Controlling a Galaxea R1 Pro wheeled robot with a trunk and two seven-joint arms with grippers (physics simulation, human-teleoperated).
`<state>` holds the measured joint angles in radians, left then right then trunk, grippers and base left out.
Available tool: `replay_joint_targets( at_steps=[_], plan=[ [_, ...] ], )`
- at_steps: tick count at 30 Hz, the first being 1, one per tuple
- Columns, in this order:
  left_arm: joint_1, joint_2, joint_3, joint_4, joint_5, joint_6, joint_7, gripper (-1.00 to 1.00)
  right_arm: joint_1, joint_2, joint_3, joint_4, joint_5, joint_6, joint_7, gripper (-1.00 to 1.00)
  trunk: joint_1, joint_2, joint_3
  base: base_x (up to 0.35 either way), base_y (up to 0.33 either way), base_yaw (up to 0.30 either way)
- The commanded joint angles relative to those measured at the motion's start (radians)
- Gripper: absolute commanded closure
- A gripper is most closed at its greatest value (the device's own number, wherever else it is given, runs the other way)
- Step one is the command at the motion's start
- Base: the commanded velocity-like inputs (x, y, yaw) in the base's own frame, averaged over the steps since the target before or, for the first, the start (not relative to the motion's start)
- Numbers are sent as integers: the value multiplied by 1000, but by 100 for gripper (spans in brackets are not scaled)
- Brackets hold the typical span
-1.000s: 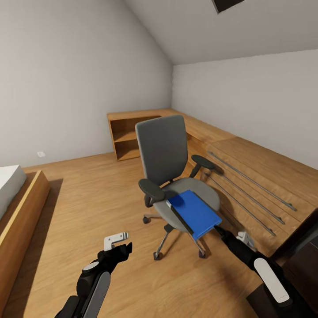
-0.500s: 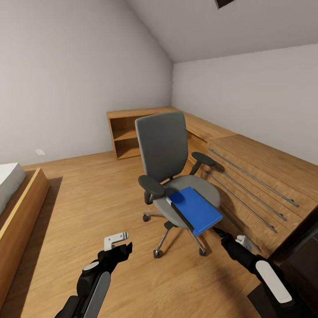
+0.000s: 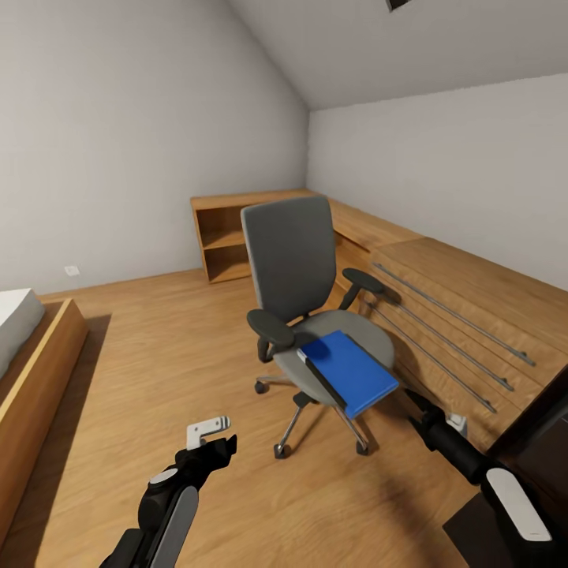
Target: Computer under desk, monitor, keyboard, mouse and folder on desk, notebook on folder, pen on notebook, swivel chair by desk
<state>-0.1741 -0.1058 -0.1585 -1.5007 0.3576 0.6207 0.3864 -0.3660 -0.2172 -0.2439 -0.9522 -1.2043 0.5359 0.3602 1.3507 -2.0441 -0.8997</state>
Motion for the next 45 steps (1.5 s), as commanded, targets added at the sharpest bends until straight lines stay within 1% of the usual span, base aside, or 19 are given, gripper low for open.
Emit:
replay_joint_targets(
  at_steps=[1, 5, 7, 12, 15, 23, 29, 32, 39, 45],
  plan=[
    [-1, 0, -1, -1, 11, 2, 9, -100, -1, 0, -5, 1, -5, 7, 1, -100, 4, -8, -4, 0, 0, 0],
    [-1, 0, -1, -1, 11, 2, 9, -100, -1, 0, -8, 1, -8, 7, 3, -100, 19, -36, -17, 0, 0, 0],
    [-1, 0, -1, -1, 11, 2, 9, -100, -1, -1, -8, 1, -17, 7, 3, -100, 27, -50, -23, 0, 0, 0],
    [-1, 0, -1, -1, 11, 2, 9, -100, -1, -1, -8, 1, -26, 7, 3, -100, 46, -85, -39, 0, 0, 0],
    [-1, 0, -1, -1, 11, 2, 9, -100, -1, -1, -7, 1, -28, 7, 3, -100, 46, -85, -39, 0, 0, 0],
    [-1, -2, -3, -1, 10, 2, 9, -100, -1, 1, -3, 1, -28, 7, 3, -100, 77, -141, -64, 0, 0, 0],
    [-1, 0, -3, 7, 11, 3, 7, -100, 0, 1, -3, 1, -28, 7, 3, -100, 77, -141, -64, 0, 0, 0],
    [-1, 1, -3, 28, 11, 1, 4, -100, -1, 1, -3, 1, -28, 7, 2, -100, 77, -141, -64, 12, 0, 0],
    [-1, 3, -1, 47, 11, 1, 2, -100, -1, 2, -1, 6, -26, 7, 2, -100, 77, -141, -64, 138, 0, 0],
    [-1, 3, -1, 48, 11, 1, 3, -100, -1, 14, 6, 19, -24, 6, 2, -100, 77, -141, -64, 110, 72, 0]
  ],
)
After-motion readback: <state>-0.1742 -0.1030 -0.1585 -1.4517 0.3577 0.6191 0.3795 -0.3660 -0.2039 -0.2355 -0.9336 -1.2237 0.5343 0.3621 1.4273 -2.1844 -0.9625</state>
